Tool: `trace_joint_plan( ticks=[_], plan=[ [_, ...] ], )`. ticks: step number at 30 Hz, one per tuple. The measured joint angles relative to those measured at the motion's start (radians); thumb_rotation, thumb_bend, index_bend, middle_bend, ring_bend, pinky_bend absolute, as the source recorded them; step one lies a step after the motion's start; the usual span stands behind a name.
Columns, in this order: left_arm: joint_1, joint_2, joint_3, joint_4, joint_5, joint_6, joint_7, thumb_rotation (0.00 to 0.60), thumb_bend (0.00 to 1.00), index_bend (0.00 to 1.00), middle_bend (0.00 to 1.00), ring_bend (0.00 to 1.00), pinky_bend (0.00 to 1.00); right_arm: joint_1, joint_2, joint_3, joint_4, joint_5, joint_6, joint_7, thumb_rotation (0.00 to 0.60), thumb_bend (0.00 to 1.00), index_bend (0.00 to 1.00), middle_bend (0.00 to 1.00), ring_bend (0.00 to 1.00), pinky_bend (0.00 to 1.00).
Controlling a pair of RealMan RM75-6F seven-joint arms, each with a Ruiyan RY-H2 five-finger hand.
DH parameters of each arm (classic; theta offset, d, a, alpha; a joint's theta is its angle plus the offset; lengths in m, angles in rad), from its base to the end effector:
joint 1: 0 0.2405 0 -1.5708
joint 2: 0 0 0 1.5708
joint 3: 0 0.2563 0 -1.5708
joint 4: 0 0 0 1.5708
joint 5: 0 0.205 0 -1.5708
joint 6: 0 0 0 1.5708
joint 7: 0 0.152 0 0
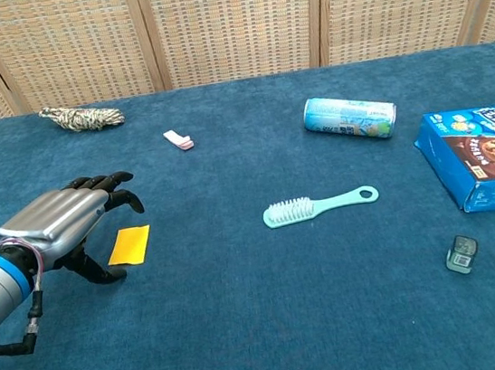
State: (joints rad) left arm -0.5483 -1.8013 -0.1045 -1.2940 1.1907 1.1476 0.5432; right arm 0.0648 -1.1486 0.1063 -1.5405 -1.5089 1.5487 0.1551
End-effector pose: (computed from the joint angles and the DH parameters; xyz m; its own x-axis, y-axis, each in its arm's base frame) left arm -0.1903 0.2959 -0.0685 0.5520 0.1867 0.8127 0.8231 -0.2777 -0.4953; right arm -0.3144 -0.1936 0.1780 0.2836 0.1117 0.9524 -0.9580 -0.0111 0.2865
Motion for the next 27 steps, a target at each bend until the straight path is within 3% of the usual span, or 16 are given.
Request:
trace_joint_plan(
  ticks=[19,27],
  plan=[
    [-0.006,-0.060,-0.025,0.089,0.000,0.013,0.029,0.600,0.27,0.32,0.00,0.00,0.00,0.000,0.000,-0.001,-0.001,0.001,-0.002,0.001,0.600,0.00,0.00,0.00,0.00,0.00],
    [-0.003,-0.066,-0.022,0.087,0.011,0.012,0.014,0.600,0.40,0.33,0.00,0.00,0.00,0.000,0.000,-0.003,-0.002,-0.002,-0.003,0.002,0.600,0.00,0.00,0.00,0.00,0.00]
  ],
)
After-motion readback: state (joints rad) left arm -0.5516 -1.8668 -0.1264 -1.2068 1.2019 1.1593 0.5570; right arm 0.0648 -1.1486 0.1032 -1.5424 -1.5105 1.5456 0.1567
